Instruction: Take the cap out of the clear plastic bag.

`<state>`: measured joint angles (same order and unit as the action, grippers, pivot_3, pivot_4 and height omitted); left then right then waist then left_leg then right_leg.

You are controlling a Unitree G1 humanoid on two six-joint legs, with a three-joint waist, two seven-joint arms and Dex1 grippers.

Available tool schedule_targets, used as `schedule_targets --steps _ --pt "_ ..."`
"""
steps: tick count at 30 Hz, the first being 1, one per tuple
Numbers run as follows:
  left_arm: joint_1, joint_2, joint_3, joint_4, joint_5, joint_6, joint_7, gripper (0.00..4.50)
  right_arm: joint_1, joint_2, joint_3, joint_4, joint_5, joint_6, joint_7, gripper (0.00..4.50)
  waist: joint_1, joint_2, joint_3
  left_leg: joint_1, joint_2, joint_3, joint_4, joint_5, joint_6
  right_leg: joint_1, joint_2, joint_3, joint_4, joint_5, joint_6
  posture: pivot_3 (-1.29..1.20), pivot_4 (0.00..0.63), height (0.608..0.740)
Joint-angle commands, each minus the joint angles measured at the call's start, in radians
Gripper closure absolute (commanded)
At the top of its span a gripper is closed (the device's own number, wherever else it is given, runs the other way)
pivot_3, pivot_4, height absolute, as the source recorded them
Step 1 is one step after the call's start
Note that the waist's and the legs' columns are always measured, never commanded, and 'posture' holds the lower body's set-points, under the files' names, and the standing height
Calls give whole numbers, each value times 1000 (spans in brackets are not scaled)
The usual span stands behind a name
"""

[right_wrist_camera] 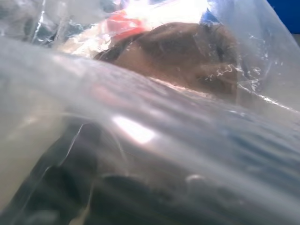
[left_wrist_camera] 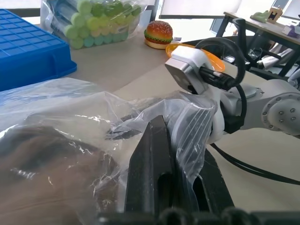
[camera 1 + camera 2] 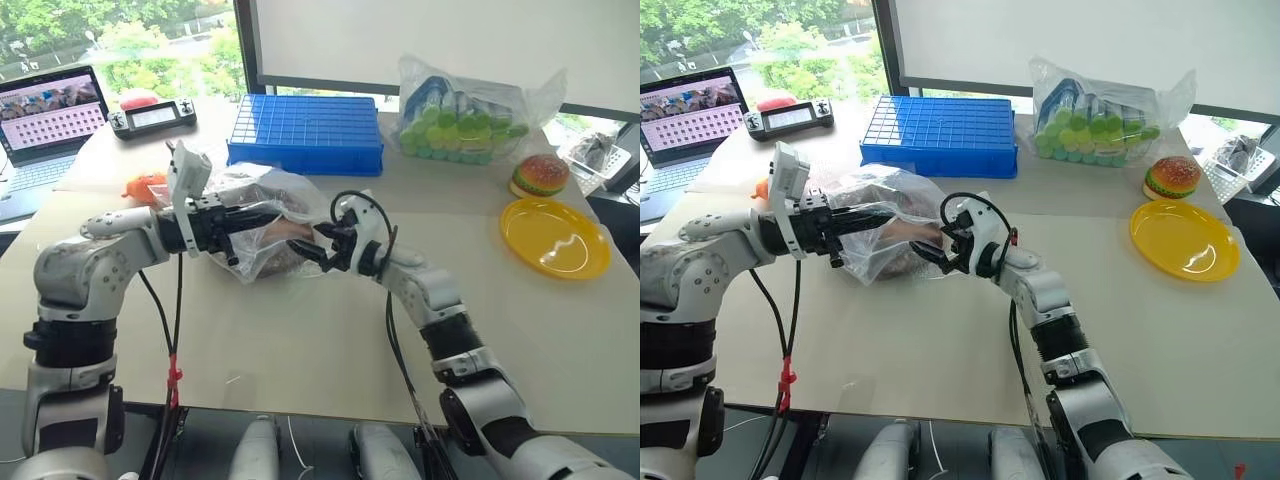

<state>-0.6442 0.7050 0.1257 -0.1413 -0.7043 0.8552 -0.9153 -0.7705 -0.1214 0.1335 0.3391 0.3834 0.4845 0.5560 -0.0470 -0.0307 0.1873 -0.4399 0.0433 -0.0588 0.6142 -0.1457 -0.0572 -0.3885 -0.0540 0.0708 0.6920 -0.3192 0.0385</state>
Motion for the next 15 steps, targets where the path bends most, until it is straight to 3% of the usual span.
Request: schedule_targets --steps 1,4,9,12,15 --pt "1 21 8 -22 7 -25 -12 4488 1 -18 -40 -67 56 27 92 0 1 0 0 0 0 0 0 0 0 0 0 0 0 0 0 0 150 729" --pt "-2 21 5 -12 16 -33 -6 4488 46 -68 -52 -210 143 96 207 0 7 0 0 0 0 0 0 0 0 0 0 0 0 0 0 0 150 729" --pt "-4 18 0 -5 24 -40 -11 4488 8 -53 -183 -216 244 160 142 0 1 0 0 0 0 0 0 0 0 0 0 0 0 0 0 0 150 729" --pt "-7 14 -4 -3 25 -41 -10 4488 -40 -30 -193 -121 169 155 11 0 -3 0 0 1 1 0 0 0 0 0 1 0 1 0 0 0 150 729" --pt "-16 13 -8 4 24 -43 -12 4488 -53 2 -98 -52 30 123 -87 0 -4 0 0 1 1 0 -1 0 0 0 1 0 1 0 0 0 150 729"
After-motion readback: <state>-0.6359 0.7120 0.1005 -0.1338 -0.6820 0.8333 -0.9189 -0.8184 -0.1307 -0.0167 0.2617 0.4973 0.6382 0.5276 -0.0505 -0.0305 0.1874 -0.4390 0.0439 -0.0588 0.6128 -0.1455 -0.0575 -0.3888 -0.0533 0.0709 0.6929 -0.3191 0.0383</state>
